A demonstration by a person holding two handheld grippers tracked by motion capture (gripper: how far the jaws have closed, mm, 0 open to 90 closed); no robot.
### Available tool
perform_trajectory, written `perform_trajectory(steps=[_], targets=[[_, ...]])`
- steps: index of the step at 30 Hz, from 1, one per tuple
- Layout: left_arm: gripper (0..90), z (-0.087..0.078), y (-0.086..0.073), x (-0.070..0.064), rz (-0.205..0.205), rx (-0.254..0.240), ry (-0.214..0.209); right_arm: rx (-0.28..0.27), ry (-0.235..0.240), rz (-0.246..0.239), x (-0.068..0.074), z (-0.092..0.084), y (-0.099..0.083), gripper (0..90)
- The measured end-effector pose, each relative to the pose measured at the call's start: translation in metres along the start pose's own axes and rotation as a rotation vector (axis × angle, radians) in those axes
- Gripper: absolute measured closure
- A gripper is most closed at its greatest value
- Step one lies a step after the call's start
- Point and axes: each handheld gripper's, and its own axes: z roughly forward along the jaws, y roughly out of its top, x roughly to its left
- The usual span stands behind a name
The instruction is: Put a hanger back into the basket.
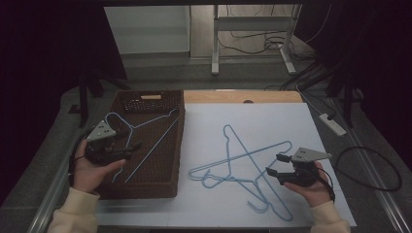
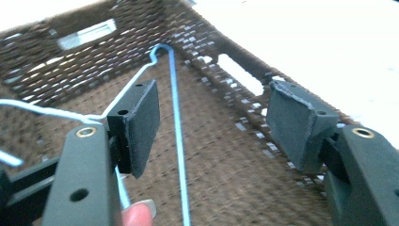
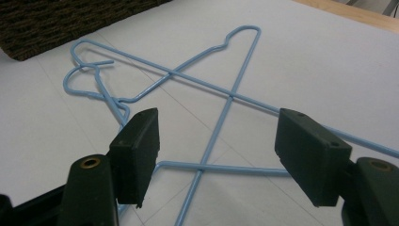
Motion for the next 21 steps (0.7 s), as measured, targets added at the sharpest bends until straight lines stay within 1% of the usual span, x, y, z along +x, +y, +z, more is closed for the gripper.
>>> perform_trajectory(steps=[5,7,9,10,12,15,18,21], targets=[[35.3,0.001,-0.003,-0.019,0.024,-0.039,-0.05,-0.005,-0.003,0.005,0.0,-0.001,0.0,32.1],[35.3,0.003,-0.005,-0.025,0.031,-0.055,-0.067,0.002,-0.001,0.005,0.0,-0.001,0.0,32.1],[35.3,0.007,-0.006,-0.031,0.04,-0.055,-0.083,0.003,0.003,0.006,0.001,-0.001,-0.001,32.1],[35.3,0.009,-0.007,-0.034,0.05,-0.047,-0.088,0.003,0.005,0.005,0.001,-0.001,-0.001,32.2],[35.1,0.01,-0.007,-0.035,0.058,-0.041,-0.091,0.001,0.006,0.004,0.001,-0.002,0.0,32.2],[35.1,0.014,-0.008,-0.043,0.07,-0.037,-0.112,0.004,0.004,0.001,0.001,-0.002,0.0,32.3],[35.1,0.016,-0.009,-0.047,0.083,-0.041,-0.113,0.007,0.003,-0.002,0.001,-0.002,-0.001,32.3],[35.0,0.015,-0.01,-0.049,0.07,-0.057,-0.121,0.009,0.003,-0.004,0.001,-0.003,0.0,32.3]])
